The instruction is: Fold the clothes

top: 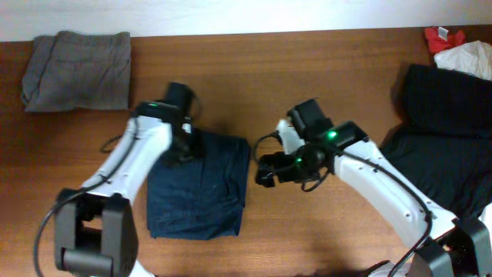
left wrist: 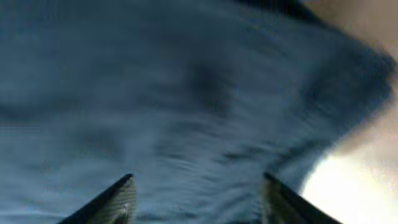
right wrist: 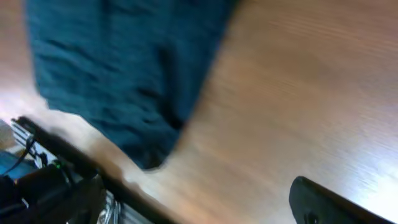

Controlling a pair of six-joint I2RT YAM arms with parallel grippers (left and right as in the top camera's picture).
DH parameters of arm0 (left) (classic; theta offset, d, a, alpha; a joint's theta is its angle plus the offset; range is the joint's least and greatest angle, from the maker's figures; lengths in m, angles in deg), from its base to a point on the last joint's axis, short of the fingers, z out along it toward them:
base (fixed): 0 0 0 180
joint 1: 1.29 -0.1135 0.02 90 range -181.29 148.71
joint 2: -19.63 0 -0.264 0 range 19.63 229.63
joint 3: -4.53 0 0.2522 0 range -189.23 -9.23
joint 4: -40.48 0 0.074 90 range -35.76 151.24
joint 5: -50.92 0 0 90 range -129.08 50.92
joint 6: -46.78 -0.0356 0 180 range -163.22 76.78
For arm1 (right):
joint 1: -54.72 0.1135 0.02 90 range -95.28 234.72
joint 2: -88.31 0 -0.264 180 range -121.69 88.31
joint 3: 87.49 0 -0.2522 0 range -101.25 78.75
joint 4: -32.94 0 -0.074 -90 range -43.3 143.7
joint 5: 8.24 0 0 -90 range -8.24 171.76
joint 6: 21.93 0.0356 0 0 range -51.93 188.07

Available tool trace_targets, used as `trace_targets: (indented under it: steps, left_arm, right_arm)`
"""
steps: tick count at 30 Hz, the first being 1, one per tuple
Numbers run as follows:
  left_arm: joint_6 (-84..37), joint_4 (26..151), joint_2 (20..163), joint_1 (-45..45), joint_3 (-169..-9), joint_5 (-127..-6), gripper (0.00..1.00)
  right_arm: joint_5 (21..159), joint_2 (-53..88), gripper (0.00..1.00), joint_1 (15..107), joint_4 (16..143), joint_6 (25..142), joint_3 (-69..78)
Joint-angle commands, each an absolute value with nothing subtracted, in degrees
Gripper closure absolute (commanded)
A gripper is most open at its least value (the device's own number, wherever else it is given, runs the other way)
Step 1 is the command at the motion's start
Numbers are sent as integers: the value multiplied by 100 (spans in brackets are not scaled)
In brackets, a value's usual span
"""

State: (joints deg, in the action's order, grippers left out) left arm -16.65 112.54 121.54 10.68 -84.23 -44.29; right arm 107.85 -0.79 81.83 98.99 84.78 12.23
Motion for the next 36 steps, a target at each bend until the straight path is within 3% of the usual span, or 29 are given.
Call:
trace_targets:
  steps: [1,7,15,22,28,32,34,36]
  left_arm:
    - [-1624,11514,12213,36,-8528,-4309,35]
    - [-1628,11820,12218,-1190,-8497,-4304,30]
    - [-1628,11289,12290,-1494,-7796,-4162,25]
    - [-1628,10059,12395,-1496,-6727,-4335,18]
    - [-1630,9943,12395,-1496,-6609,-4333,16]
    - [-1633,9945,12395,-1496,-6609,-4333,13]
    - [-1635,9945,12395,-1496,-6609,-4331,13]
    - [-1635,9945,12395,-1496,-6609,-4331,13]
  right_arm:
    - [10577,-221,2,8802,9434,8865,1240]
    - [10190,-1136,4,9466,8575,9261,1242]
    - [10365,-1762,48,9558,7989,9258,1242]
    - [10356,-1834,51,9678,7888,9234,1245]
    - [10358,-1934,57,9846,7838,9243,1245]
    - [10354,-2017,71,9914,7891,9261,1245]
    - [10334,-2024,93,9912,7928,9263,1245]
    - [10195,-2015,96,9890,8002,9442,1242]
